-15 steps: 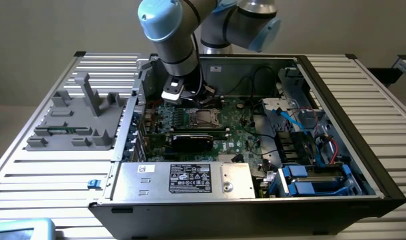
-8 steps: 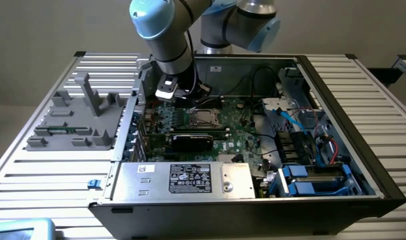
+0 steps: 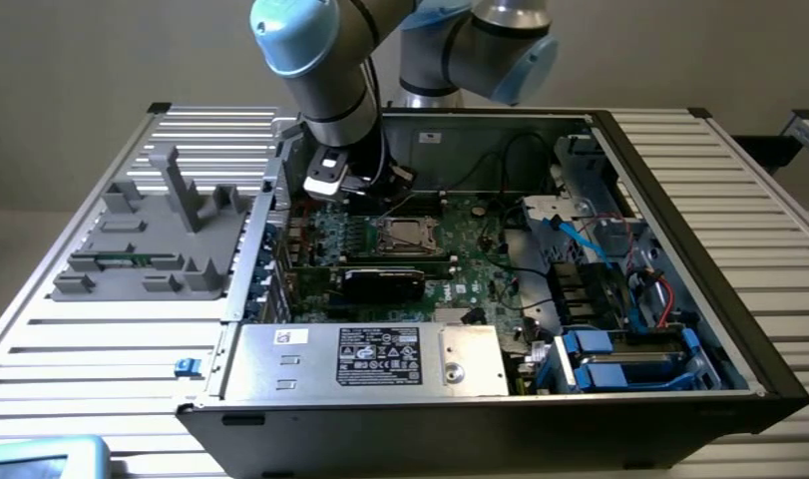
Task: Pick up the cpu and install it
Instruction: 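Install the first cpu locking lever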
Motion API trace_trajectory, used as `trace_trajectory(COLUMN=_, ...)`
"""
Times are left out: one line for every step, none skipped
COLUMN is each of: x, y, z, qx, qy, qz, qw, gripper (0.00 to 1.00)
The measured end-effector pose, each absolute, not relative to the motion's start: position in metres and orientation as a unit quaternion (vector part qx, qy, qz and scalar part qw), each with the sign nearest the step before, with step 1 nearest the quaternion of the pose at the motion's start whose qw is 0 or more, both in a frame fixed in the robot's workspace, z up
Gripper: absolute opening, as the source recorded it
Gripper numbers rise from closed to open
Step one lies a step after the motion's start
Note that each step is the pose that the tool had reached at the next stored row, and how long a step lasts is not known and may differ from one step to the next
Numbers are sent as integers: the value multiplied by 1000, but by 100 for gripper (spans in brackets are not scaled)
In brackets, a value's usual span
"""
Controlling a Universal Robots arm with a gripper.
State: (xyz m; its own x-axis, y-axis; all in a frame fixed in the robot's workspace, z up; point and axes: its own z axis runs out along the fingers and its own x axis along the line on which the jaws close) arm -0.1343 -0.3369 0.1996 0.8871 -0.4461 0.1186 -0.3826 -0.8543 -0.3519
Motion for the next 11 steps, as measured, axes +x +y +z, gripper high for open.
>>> trace_trajectory(x=-135, y=-337, z=200, qx=-958, qy=216, qz=-99, qw=161, gripper=11)
trace_trajectory(x=-135, y=-337, z=200, qx=-958, qy=216, qz=-99, qw=162, gripper=11)
trace_trajectory(x=-135, y=-337, z=200, qx=-958, qy=216, qz=-99, qw=162, gripper=11)
trace_trajectory(x=-136, y=-337, z=200, qx=-958, qy=216, qz=-99, qw=162, gripper=11)
trace_trajectory(x=-137, y=-337, z=200, qx=-958, qy=216, qz=-99, qw=162, gripper=11)
trace_trajectory(x=-138, y=-337, z=200, qx=-958, qy=216, qz=-99, qw=162, gripper=11)
trace_trajectory(x=-139, y=-337, z=200, qx=-958, qy=216, qz=-99, qw=162, gripper=11)
trace_trajectory(x=-139, y=-336, z=200, qx=-958, qy=216, qz=-99, qw=162, gripper=11)
trace_trajectory(x=-140, y=-336, z=200, qx=-958, qy=216, qz=-99, qw=162, gripper=11)
trace_trajectory(x=-140, y=-336, z=200, qx=-958, qy=216, qz=-100, qw=162, gripper=11)
trace_trajectory(x=-140, y=-335, z=200, qx=-958, qy=216, qz=-100, qw=162, gripper=11)
